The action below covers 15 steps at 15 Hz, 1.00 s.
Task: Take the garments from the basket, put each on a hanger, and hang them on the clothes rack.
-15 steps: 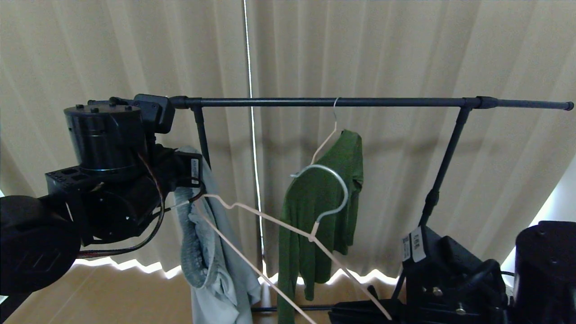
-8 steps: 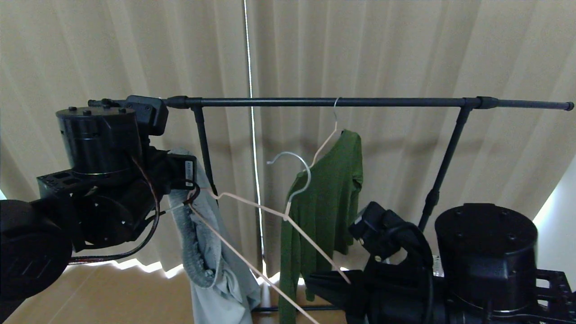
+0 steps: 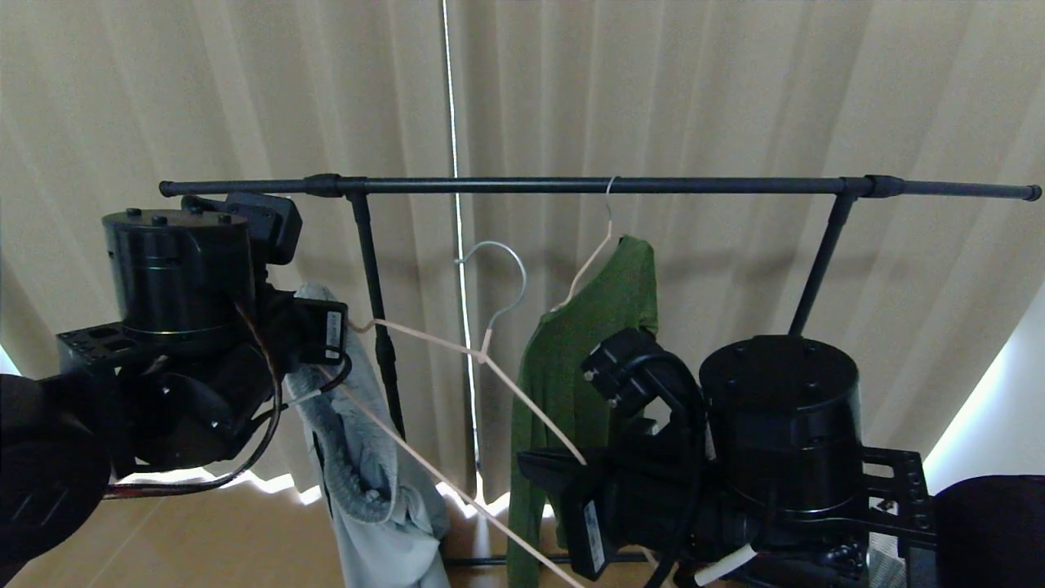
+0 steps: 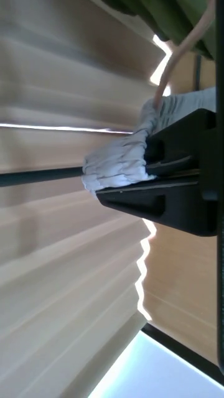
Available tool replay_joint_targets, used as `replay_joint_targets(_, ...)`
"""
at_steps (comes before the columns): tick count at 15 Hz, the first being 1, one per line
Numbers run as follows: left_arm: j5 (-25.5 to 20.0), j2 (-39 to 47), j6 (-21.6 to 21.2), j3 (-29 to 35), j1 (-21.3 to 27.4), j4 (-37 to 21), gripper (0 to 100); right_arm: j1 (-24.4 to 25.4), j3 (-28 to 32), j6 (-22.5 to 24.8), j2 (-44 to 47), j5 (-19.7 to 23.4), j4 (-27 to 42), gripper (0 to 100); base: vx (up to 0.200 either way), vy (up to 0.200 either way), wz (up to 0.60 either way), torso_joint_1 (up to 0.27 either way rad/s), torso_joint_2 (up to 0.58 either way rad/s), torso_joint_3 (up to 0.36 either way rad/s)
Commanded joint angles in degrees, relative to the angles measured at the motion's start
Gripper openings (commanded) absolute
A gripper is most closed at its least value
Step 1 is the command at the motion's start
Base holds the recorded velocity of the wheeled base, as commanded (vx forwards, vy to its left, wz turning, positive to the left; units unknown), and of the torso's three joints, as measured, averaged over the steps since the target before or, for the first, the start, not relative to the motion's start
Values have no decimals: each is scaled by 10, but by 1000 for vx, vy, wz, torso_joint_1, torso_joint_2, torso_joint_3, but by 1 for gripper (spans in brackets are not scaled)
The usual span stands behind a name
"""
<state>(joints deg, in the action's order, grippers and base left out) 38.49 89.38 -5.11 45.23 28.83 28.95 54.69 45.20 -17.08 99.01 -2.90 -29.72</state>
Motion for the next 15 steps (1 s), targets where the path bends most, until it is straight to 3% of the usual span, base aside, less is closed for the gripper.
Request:
replay_joint_targets(1,0,-12,1,-3,11,-2,0,1,12,-1,23,-1,-1,0,0,0,0,0,0,0)
replay_joint_targets(11,-1,-53,6,-4,23,-32,0,4,71,-24,122,-4,-41,0,0,0,0,0,0,0)
replay_joint_targets(15,-1,-53,19,6,79,-33,0,7,81,-26,123,-4,-41,0,0,0,0,0,0,0)
